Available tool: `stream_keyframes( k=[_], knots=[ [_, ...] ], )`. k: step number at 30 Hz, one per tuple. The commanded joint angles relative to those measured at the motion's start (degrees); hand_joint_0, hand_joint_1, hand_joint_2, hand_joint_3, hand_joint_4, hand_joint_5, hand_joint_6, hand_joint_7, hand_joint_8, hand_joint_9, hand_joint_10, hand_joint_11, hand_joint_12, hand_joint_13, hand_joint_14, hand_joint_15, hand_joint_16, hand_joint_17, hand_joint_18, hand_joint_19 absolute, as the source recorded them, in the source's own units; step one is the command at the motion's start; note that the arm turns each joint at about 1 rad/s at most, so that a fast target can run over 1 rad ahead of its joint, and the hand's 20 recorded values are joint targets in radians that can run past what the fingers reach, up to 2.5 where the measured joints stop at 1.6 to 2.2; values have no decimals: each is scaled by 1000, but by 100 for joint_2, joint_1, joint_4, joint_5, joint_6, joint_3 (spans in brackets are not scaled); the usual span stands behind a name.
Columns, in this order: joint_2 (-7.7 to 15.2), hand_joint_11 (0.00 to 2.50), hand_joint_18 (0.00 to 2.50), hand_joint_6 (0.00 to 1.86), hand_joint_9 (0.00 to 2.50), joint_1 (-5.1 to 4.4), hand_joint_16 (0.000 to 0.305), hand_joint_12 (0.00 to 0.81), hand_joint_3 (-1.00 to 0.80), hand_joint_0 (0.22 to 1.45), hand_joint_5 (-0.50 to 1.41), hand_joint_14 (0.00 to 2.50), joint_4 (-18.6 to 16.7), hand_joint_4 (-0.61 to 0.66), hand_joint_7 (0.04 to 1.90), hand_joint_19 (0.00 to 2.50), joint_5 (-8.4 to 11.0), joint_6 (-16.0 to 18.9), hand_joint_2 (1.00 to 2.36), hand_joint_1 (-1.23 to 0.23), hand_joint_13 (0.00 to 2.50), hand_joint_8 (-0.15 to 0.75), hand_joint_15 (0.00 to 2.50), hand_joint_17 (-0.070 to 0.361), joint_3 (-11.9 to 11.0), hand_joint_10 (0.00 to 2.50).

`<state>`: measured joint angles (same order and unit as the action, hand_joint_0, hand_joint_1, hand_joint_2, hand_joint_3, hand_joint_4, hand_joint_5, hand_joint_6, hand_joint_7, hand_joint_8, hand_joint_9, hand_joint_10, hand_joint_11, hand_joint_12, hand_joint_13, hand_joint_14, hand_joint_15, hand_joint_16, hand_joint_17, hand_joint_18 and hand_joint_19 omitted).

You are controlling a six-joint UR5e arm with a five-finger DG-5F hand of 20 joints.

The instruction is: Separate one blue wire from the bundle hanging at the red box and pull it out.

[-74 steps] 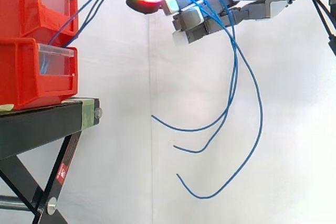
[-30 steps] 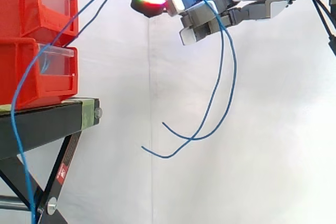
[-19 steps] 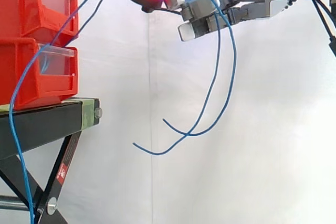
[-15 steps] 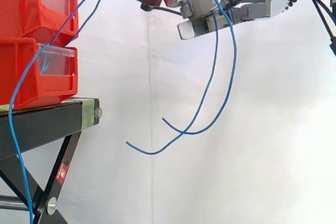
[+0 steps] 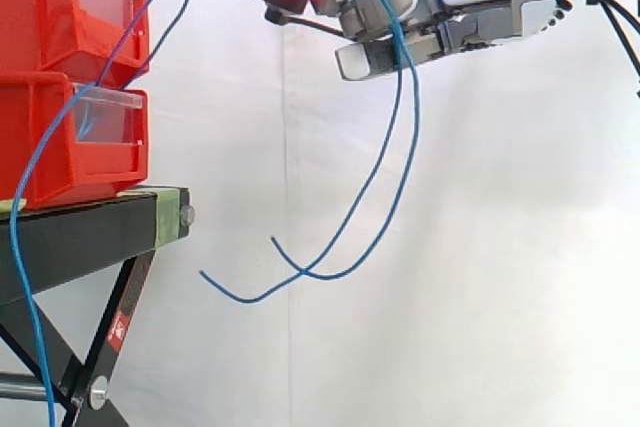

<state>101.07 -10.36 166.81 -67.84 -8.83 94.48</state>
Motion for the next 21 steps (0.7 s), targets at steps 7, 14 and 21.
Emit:
stream_keyframes(
  k=[7, 14, 21],
  knots=[
    [0, 1103, 533, 793, 514, -10, 53, 366, -135, 664, -258, 0, 18, 214, 1104, 890, -1, 4, 1029, -932, 917, 304, 1842, 118, 0, 22],
    [0, 1083, 522, 792, 458, -10, 53, 373, -158, 667, -261, 0, 9, 220, 1113, 898, -1, 4, 1028, -950, 882, 310, 1835, 118, 0, 22],
    [0, 1064, 504, 779, 410, -10, 53, 368, -221, 662, -263, 3, 1, 220, 1131, 890, -10, 4, 1024, -988, 843, 311, 1815, 119, 0, 23]
  ],
)
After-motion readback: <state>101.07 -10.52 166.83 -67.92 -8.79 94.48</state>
